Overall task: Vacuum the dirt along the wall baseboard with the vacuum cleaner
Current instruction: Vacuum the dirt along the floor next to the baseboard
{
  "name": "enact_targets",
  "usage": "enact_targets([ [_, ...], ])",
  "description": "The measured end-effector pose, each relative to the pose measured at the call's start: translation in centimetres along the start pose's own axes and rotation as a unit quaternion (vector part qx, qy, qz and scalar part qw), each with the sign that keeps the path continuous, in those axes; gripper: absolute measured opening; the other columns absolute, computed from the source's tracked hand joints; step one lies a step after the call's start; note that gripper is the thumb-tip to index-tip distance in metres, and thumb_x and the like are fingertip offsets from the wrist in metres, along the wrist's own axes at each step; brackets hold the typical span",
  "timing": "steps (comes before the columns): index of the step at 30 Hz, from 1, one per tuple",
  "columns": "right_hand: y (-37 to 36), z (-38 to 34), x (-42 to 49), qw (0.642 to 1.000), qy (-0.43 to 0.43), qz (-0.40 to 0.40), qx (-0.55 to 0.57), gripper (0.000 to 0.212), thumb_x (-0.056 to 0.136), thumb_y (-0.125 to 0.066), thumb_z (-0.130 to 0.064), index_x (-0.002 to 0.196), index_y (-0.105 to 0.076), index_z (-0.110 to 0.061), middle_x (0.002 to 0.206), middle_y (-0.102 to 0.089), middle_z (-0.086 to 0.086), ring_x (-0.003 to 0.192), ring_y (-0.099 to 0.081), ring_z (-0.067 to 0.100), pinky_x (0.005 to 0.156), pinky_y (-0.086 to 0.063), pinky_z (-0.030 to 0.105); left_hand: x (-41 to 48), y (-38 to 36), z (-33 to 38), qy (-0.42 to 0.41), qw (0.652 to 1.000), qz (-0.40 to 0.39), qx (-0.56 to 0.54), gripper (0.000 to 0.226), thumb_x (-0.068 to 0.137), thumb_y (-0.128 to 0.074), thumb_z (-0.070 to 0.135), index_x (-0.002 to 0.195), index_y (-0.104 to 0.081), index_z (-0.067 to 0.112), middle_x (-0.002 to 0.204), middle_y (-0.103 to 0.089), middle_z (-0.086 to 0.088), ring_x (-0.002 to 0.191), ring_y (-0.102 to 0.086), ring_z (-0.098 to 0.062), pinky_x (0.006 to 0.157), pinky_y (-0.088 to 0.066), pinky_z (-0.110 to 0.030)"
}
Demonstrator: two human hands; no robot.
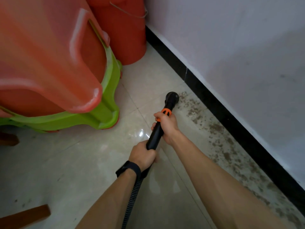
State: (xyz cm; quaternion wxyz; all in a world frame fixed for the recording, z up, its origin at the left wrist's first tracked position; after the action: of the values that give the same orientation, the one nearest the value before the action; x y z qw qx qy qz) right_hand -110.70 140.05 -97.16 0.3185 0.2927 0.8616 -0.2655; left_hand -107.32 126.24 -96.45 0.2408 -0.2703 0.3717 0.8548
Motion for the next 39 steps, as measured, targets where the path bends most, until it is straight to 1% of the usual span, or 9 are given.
enact_targets([
  [5,0.4,-1.5,1.2,1.0,0.008,-0.001,0.002,0.02,0.091,-0.065,0.001,0.089,-0.048,-0.009,0.068,-0.047,0.007,0.045,-0.051,0.019,0.052,-0.052,0.033,1.7,-0.4,1.3,-0.023,0.999,0.011,0.027,0.023,0.049,-0.057,0.027,0.071,-0.063,0.023,0.062,-0.066,0.002,0.055,-0.065,-0.017,0.048,-0.053,-0.027],
  [9,1.2,-2.6,2.0,1.0,0.009,0.003,0.015,0.017,0.091,-0.066,0.001,0.088,-0.05,-0.007,0.068,-0.047,0.006,0.045,-0.05,0.018,0.051,-0.05,0.033,2.5,-0.8,2.7,-0.039,0.998,0.017,0.05,0.018,0.052,-0.053,0.028,0.07,-0.059,0.024,0.06,-0.062,0.005,0.053,-0.06,-0.014,0.044,-0.038,-0.019],
  [11,1.7,-3.1,2.3,1.0,0.011,0.009,0.016,0.017,0.091,-0.066,0.001,0.088,-0.051,-0.007,0.068,-0.048,0.006,0.045,-0.05,0.018,0.051,-0.051,0.033,2.7,-1.2,3.3,-0.043,0.998,0.014,0.05,0.014,0.056,-0.053,0.027,0.068,-0.058,0.024,0.059,-0.061,0.005,0.052,-0.059,-0.013,0.042,-0.036,-0.017],
  [16,2.6,-3.7,2.8,0.999,0.026,0.033,0.002,0.016,0.092,-0.065,0.0,0.089,-0.05,-0.007,0.071,-0.048,0.007,0.044,-0.051,0.017,0.05,-0.051,0.032,3.6,-2.2,3.7,-0.04,0.999,-0.005,0.029,0.015,0.057,-0.055,0.024,0.071,-0.061,0.024,0.06,-0.063,0.003,0.053,-0.061,-0.016,0.044,-0.041,-0.019],
  [21,3.4,-3.7,3.1,0.997,0.042,0.056,-0.031,0.019,0.093,-0.064,-0.001,0.085,-0.048,-0.008,0.069,-0.048,0.007,0.045,-0.052,0.017,0.053,-0.051,0.034,4.2,-3.2,3.6,-0.023,0.999,-0.034,0.007,0.018,0.052,-0.058,0.022,0.069,-0.062,0.025,0.056,-0.063,0.006,0.044,-0.057,-0.007,0.037,-0.038,-0.014],
  [28,3.7,-3.3,3.4,0.998,0.029,0.045,0.023,0.02,0.09,-0.065,0.003,0.093,-0.051,-0.01,0.074,-0.05,0.008,0.048,-0.052,0.019,0.052,-0.051,0.033,4.6,-3.2,3.5,-0.029,0.998,-0.046,0.017,0.017,0.05,-0.058,0.022,0.067,-0.06,0.025,0.059,-0.061,0.006,0.052,-0.059,-0.014,0.043,-0.04,-0.018],
  [32,2.3,-3.4,3.6,0.999,0.014,0.031,0.028,0.028,0.088,-0.067,0.002,0.103,-0.047,-0.009,0.072,-0.048,0.007,0.047,-0.052,0.018,0.051,-0.052,0.033,4.6,-1.7,3.5,-0.037,0.998,-0.042,0.018,0.019,0.051,-0.057,0.021,0.07,-0.061,0.022,0.061,-0.062,0.003,0.052,-0.058,-0.014,0.041,-0.04,-0.017],
  [34,1.2,-2.8,3.4,0.999,0.012,0.021,0.022,0.027,0.088,-0.067,0.001,0.102,-0.047,-0.01,0.072,-0.048,0.007,0.046,-0.052,0.018,0.052,-0.052,0.034,4.5,-0.7,2.7,-0.033,0.999,-0.036,0.021,0.019,0.051,-0.058,0.021,0.07,-0.062,0.021,0.063,-0.064,0.001,0.054,-0.061,-0.015,0.04,-0.039,-0.017],
  [39,-1.5,0.1,1.9,1.0,-0.001,0.009,0.027,0.024,0.09,-0.067,0.0,0.099,-0.046,-0.008,0.074,-0.048,0.009,0.046,-0.055,0.019,0.055,-0.053,0.036,3.4,2.4,-0.5,-0.026,0.998,-0.01,0.064,0.02,0.05,-0.055,0.026,0.069,-0.061,0.02,0.067,-0.068,-0.001,0.066,-0.066,-0.022,0.053,-0.047,-0.023],
])
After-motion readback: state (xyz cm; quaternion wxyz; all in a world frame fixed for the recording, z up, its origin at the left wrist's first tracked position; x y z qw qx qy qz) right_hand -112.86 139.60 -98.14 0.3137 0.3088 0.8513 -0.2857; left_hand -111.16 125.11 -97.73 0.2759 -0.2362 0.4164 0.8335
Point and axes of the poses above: each hand's wrist, its own x-axis towards the middle knuckle, its own y-axis out of the back of the hand, z = x × y, the point moved 3 cm from there along x, towards the middle knuckle
